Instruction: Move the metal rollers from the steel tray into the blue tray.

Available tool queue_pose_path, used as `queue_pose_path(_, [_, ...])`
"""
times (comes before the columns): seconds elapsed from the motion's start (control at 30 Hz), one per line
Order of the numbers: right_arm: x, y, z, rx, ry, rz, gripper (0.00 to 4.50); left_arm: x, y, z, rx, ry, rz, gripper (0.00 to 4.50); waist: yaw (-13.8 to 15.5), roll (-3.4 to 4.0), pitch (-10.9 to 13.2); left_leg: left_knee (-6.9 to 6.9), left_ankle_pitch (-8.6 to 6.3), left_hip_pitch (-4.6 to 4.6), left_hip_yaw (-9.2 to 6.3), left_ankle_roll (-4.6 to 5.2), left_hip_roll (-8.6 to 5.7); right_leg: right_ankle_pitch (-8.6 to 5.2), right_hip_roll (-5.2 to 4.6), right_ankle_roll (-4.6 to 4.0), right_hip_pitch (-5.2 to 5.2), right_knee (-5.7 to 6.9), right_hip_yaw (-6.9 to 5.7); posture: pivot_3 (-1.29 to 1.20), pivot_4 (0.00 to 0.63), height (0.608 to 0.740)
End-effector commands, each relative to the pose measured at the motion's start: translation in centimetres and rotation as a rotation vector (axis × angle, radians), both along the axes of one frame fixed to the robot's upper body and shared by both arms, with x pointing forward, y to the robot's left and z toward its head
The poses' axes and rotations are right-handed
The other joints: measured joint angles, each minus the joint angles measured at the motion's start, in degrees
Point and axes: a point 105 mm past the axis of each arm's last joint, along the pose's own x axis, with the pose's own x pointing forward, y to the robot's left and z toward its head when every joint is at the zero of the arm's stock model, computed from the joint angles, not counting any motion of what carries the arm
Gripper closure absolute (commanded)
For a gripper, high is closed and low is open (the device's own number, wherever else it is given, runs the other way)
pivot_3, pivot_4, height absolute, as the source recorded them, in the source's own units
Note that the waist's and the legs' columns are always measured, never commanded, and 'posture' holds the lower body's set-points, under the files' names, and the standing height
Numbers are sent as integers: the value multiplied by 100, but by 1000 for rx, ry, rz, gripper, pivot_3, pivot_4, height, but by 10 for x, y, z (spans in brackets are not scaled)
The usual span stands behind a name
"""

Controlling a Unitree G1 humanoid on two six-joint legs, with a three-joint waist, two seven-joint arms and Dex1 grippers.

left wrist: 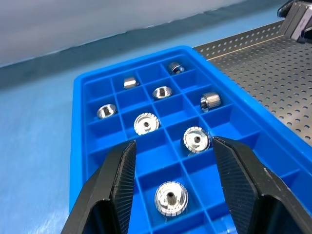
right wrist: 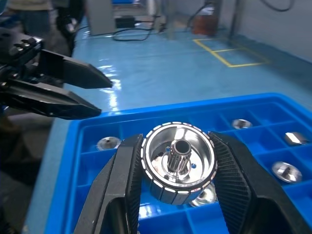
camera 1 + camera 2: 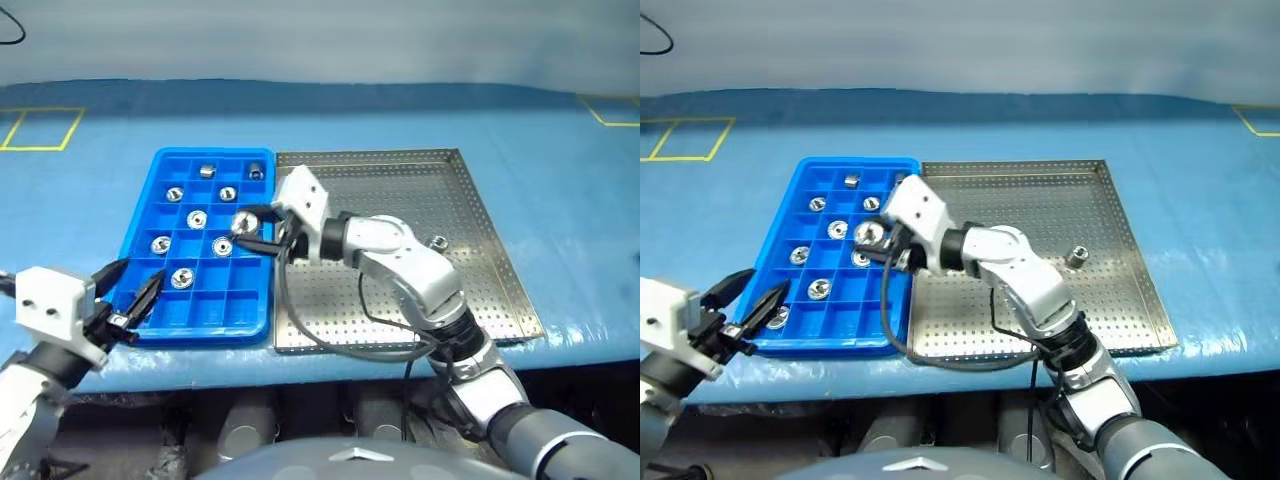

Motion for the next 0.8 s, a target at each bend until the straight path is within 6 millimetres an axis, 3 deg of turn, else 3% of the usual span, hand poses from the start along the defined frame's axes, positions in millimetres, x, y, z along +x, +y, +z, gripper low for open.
queue_pose_path(0.03, [-10, 18, -2, -7, -42, 99, 2770, -11, -11, 5, -10, -22, -29, 1790, 71, -4, -2, 0, 0, 2, -2, 0, -2, -2, -3, -4, 0, 0, -3, 178, 150, 740])
queue_pose_path(0.33, [-14, 39, -35, -63, -4, 165, 2770, -26, -13, -5, -54, -2, 30, 1790, 240, -8, -4, -1, -2, 7, -34, 2, 1, -10, 6, -16, 3, 7, -37, 250, 150, 740])
queue_pose_path(0.8, [-3, 45, -63, -85, 96, 101, 2770, -16, -35, -19, -132, 39, -5, 1790, 274, -6, -3, -11, 17, 6, -61, -33, 5, -15, 30, -23, 6, 13, -48, 235, 150, 740])
